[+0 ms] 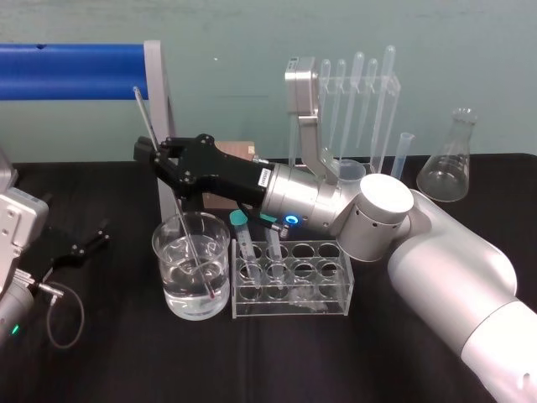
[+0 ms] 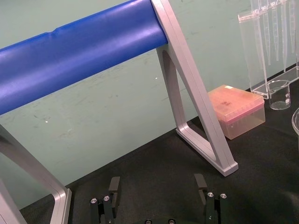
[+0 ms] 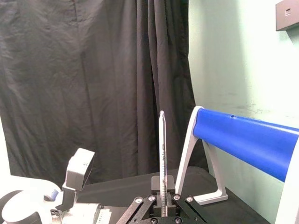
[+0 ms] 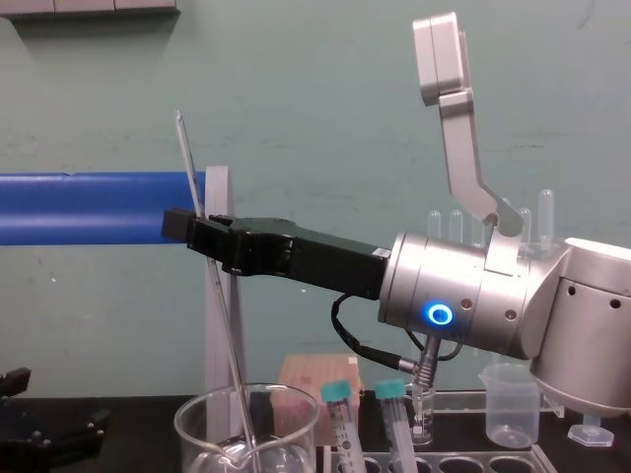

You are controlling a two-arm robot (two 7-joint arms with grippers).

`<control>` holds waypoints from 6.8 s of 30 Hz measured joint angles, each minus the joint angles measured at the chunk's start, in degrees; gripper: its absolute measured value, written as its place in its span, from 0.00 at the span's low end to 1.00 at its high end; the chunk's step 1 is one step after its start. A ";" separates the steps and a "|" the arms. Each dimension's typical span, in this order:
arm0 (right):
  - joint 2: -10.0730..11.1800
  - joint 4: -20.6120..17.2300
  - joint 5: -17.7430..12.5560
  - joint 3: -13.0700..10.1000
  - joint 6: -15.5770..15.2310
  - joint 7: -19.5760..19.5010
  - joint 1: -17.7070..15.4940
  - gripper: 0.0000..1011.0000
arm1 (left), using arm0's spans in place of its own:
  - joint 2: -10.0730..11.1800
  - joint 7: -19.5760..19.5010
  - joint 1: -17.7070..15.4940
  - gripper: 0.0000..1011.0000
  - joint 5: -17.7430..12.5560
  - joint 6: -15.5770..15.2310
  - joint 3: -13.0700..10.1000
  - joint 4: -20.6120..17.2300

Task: Hold the thermometer with one hand and immerse one end into the beaker, then reinsert it into the test tube rack.

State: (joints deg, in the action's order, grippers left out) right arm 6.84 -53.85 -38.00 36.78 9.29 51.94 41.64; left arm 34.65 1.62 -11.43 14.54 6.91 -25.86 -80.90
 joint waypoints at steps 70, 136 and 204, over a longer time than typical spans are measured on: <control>1.16 -2.24 0.04 -0.15 -0.87 -0.69 -0.82 0.05 | 0.00 0.00 0.00 1.00 0.00 0.00 0.00 0.00; 1.51 -3.10 -0.03 0.08 -1.08 -1.06 -1.26 0.05 | 0.00 0.00 0.00 1.00 0.00 0.00 0.00 0.00; 19.49 -38.54 -7.14 -12.26 -3.60 -15.12 -12.82 0.06 | 0.00 0.00 0.00 1.00 0.00 0.00 0.00 0.00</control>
State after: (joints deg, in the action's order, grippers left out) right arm 26.33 -92.39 -45.14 24.52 5.69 36.83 28.82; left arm 34.65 1.62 -11.43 14.55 6.91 -25.86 -80.90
